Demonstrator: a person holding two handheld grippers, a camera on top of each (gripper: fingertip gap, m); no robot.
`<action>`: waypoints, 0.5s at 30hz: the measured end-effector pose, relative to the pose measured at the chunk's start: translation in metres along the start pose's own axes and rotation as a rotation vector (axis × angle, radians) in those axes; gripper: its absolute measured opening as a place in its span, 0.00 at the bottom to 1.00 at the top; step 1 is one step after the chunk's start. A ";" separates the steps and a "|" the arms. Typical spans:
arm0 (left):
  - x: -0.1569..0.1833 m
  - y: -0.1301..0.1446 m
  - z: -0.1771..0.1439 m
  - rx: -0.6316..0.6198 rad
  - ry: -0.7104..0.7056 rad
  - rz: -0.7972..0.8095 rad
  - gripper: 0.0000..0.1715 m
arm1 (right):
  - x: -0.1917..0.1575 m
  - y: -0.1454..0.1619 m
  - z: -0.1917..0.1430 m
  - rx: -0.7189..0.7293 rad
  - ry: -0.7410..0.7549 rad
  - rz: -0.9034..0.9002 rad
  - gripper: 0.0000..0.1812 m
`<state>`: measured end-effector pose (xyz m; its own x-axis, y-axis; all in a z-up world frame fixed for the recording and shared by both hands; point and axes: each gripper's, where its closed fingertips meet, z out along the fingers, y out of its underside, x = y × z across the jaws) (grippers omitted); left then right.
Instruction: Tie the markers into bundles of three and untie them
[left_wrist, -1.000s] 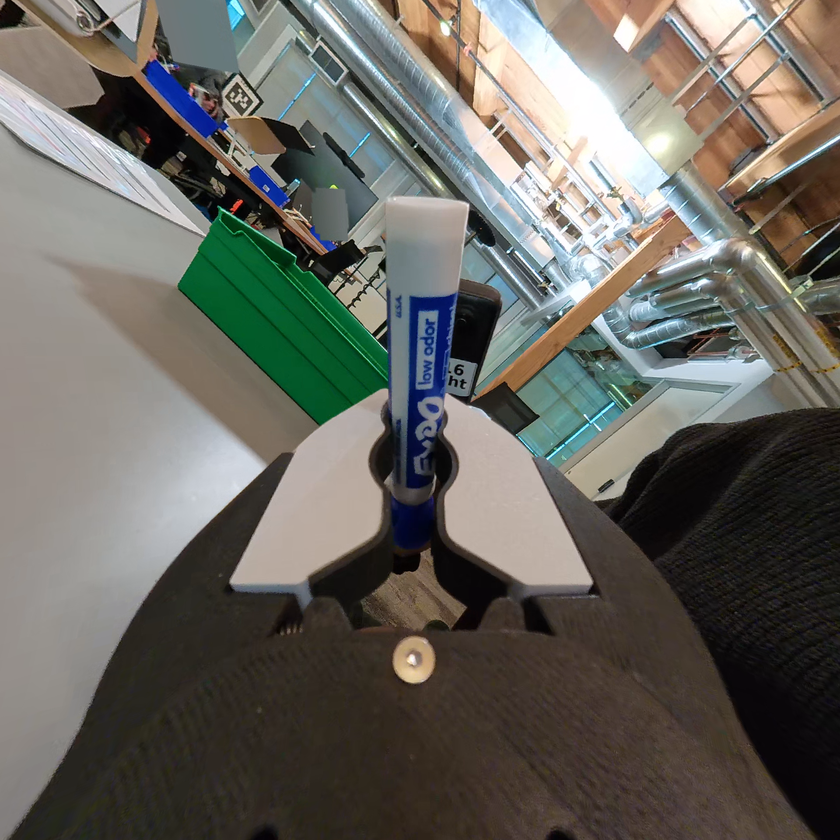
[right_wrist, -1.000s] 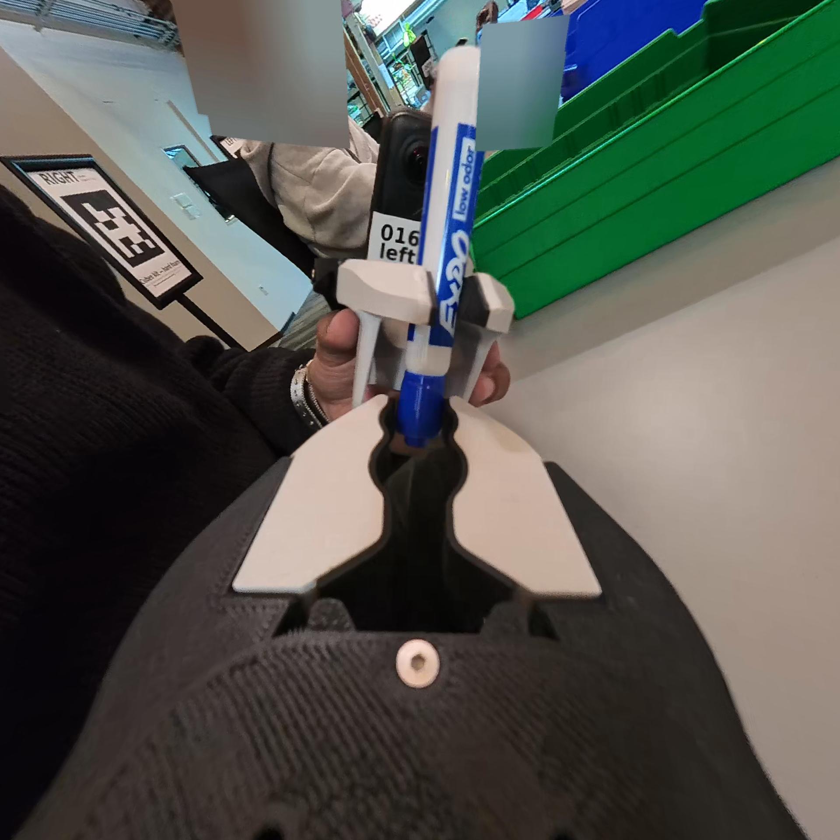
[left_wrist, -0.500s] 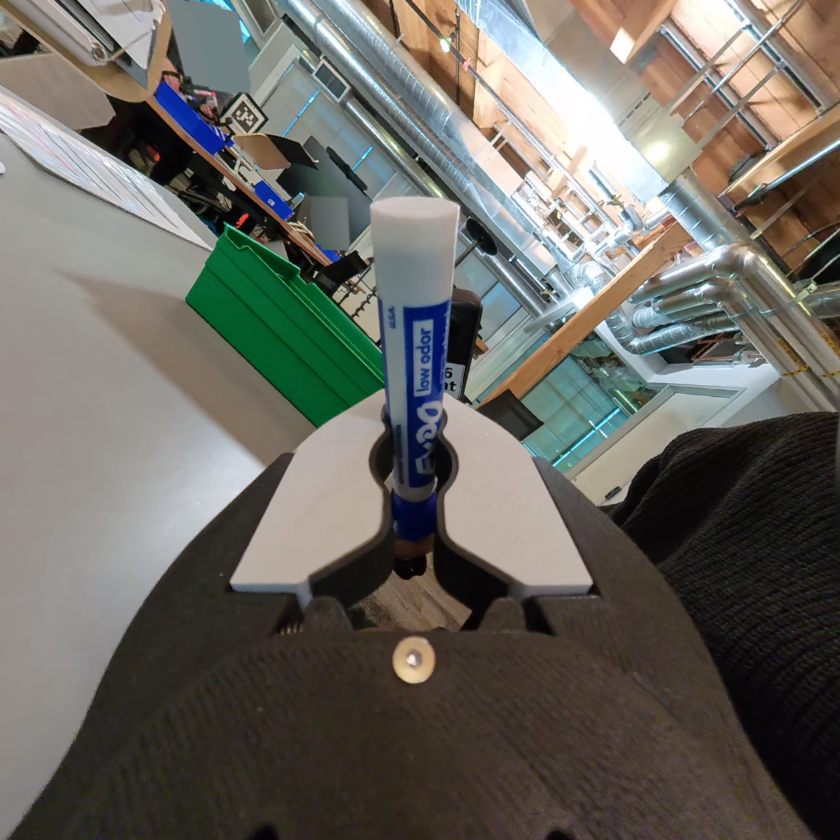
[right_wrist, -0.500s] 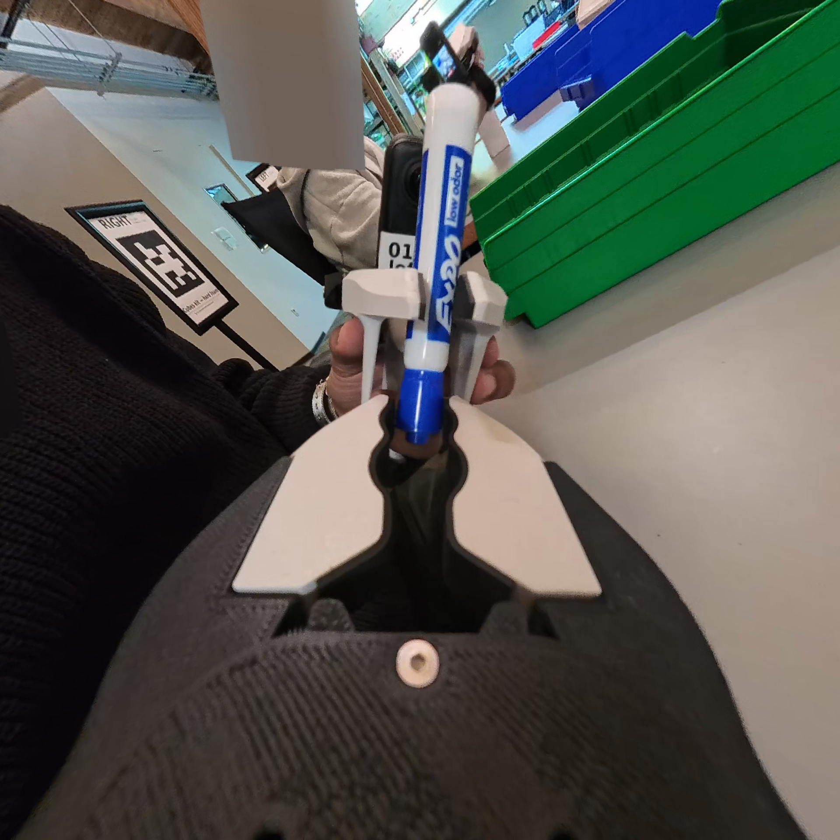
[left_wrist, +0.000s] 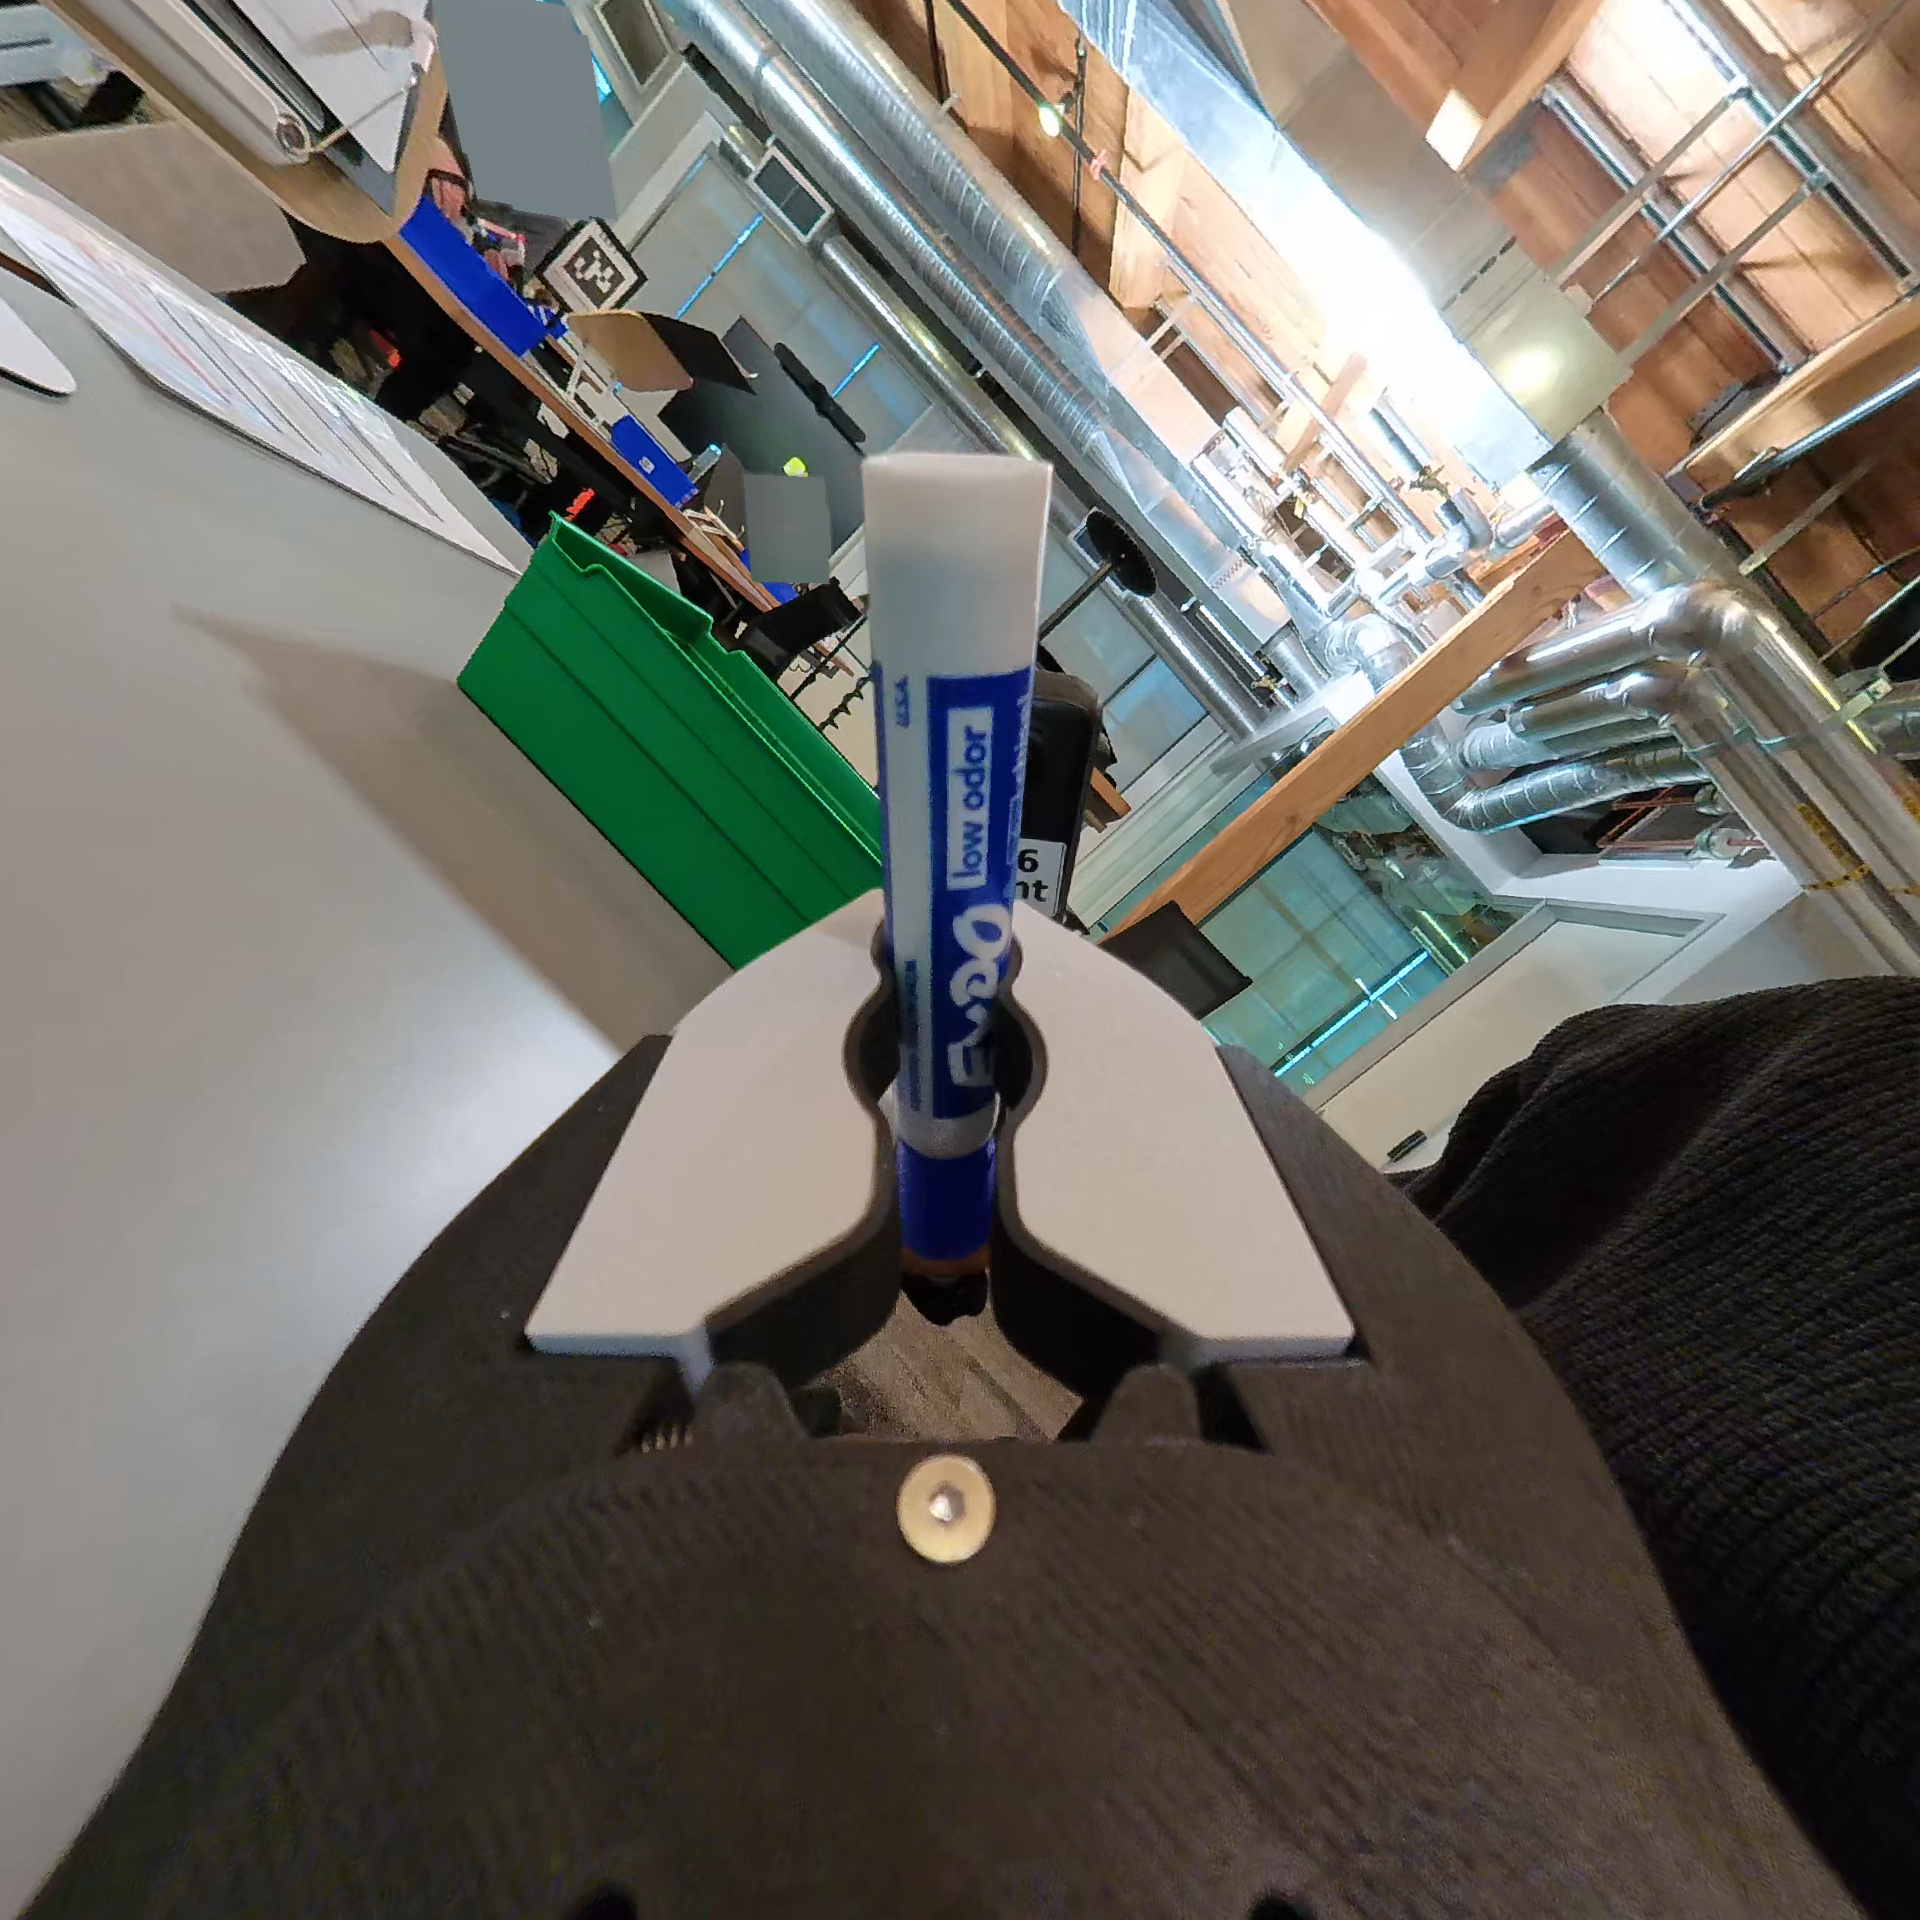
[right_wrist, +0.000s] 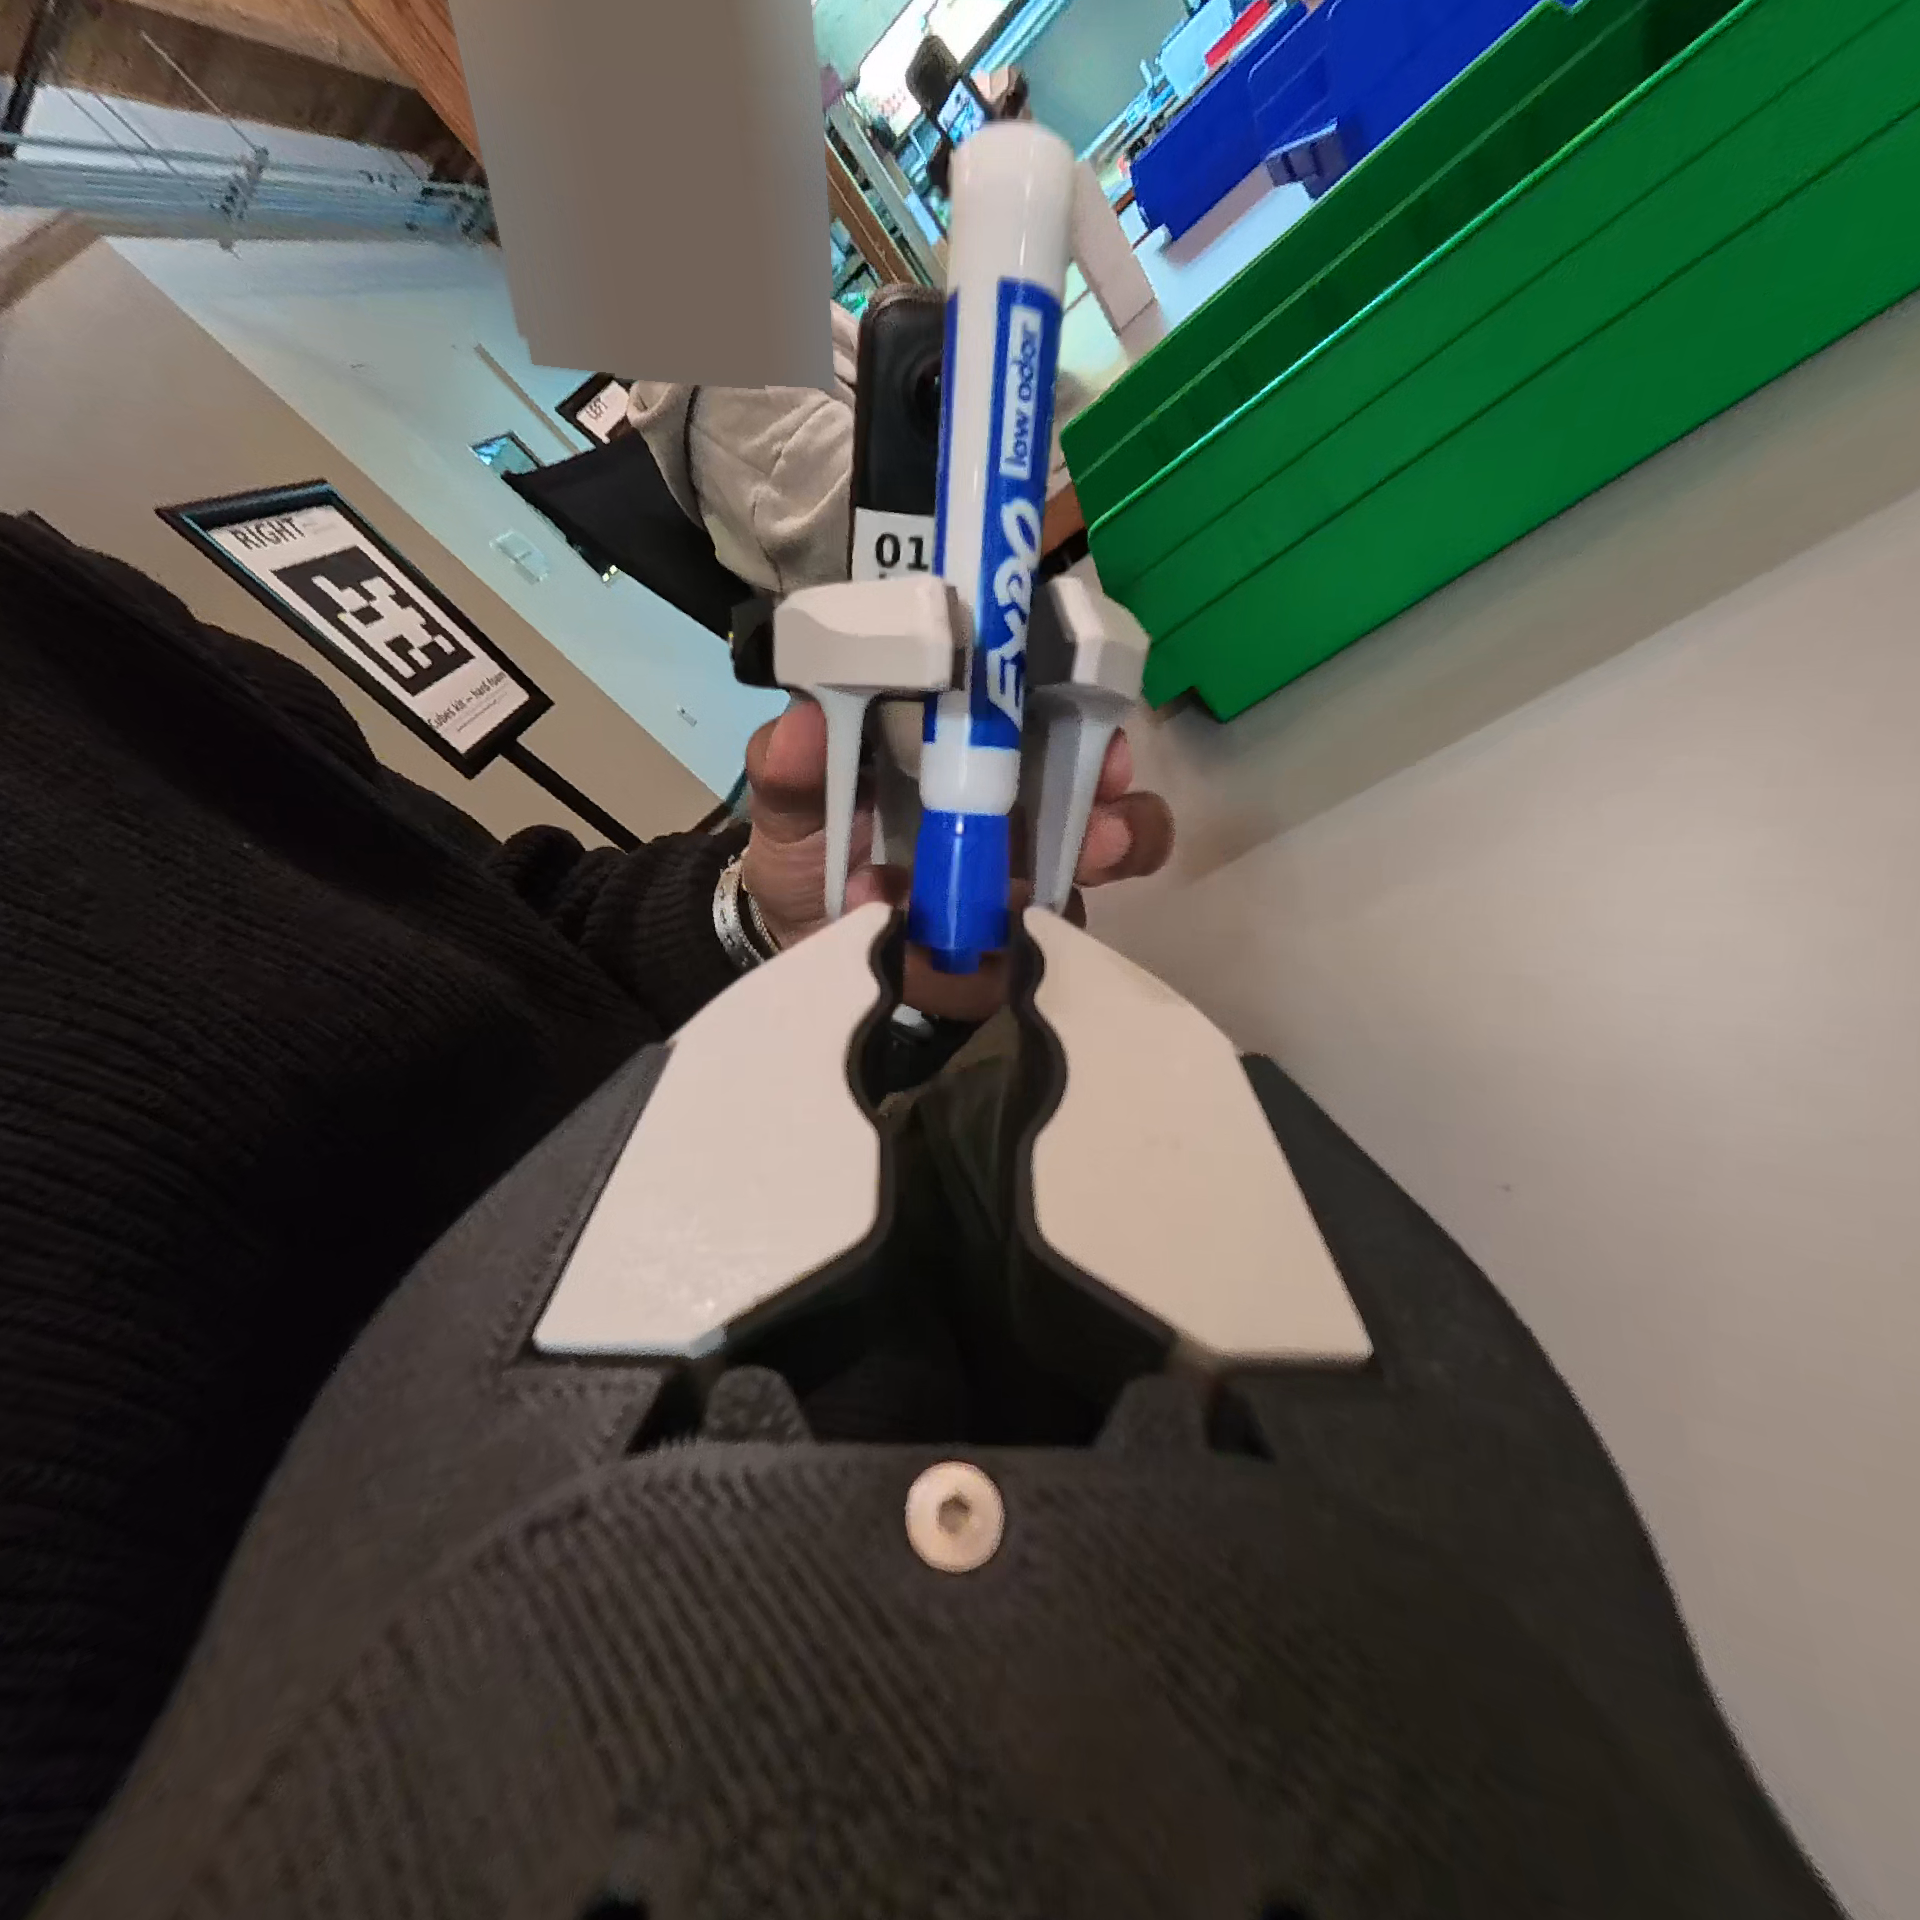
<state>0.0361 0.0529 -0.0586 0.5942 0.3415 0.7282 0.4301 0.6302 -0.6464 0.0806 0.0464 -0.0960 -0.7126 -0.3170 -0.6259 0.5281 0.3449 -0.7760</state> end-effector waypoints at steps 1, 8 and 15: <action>0.000 0.001 0.001 -0.006 0.000 0.001 0.07 | 0.000 0.002 0.001 -0.011 0.006 -0.011 0.10; 0.002 -0.003 -0.001 0.022 0.006 0.011 0.14 | -0.004 0.012 0.005 -0.087 0.001 -0.041 0.10; -0.001 -0.002 0.000 0.022 0.005 -0.048 0.17 | -0.002 0.009 0.004 -0.072 0.007 -0.033 0.10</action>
<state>0.0344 0.0508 -0.0581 0.5766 0.3066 0.7573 0.4434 0.6611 -0.6052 0.0883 0.0467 -0.1024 -0.7324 -0.3226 -0.5996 0.4701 0.3973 -0.7881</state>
